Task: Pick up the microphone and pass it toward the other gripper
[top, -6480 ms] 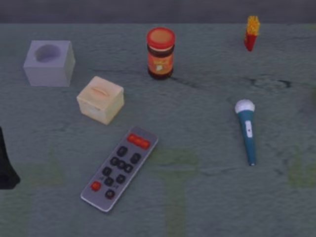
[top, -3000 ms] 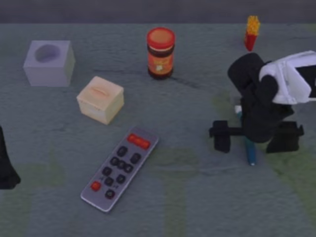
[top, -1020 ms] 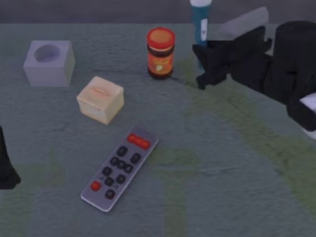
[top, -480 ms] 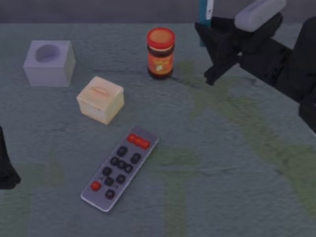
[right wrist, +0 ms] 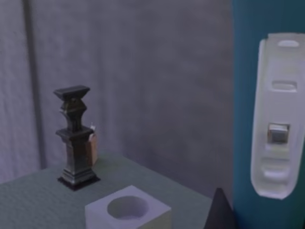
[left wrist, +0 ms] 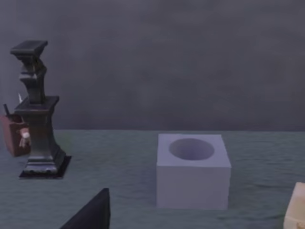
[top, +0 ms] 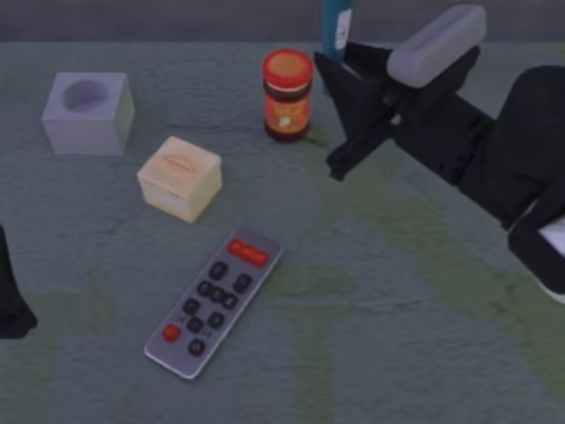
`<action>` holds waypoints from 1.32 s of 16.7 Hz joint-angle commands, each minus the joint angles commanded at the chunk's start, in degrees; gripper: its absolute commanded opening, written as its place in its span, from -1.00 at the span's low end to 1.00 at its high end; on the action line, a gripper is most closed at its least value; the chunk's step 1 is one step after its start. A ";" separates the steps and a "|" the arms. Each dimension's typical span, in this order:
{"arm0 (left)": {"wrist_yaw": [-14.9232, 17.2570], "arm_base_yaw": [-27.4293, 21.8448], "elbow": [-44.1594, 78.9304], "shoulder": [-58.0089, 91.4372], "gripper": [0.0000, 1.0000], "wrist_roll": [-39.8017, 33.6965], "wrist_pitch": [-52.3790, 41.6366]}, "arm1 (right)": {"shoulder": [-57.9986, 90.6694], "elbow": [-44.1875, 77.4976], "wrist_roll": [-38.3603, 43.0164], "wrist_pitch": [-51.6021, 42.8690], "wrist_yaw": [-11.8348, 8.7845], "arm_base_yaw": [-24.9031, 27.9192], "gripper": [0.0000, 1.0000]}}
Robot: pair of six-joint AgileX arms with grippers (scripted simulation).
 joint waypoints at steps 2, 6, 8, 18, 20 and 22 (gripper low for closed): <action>0.00 0.00 0.00 0.00 1.00 0.00 0.00 | -0.98 -1.23 0.23 2.00 2.47 2.69 -1.00; 0.00 0.00 0.00 0.00 1.00 0.00 0.00 | -1.27 -1.53 0.28 2.55 3.13 3.38 -1.00; 0.00 0.00 0.00 0.00 1.00 0.00 0.00 | -1.06 -1.36 0.36 2.45 2.94 3.20 -1.00; 3.29 -1.43 2.79 3.83 1.00 0.39 1.58 | -1.27 -1.53 0.28 2.55 3.13 3.38 -1.00; 7.31 -2.99 6.43 9.40 1.00 0.90 3.65 | -1.27 -1.53 0.28 2.55 3.13 3.38 -1.00; 12.20 -4.76 11.07 16.94 1.00 1.57 6.32 | -1.27 -1.53 0.28 2.55 3.13 3.38 -1.00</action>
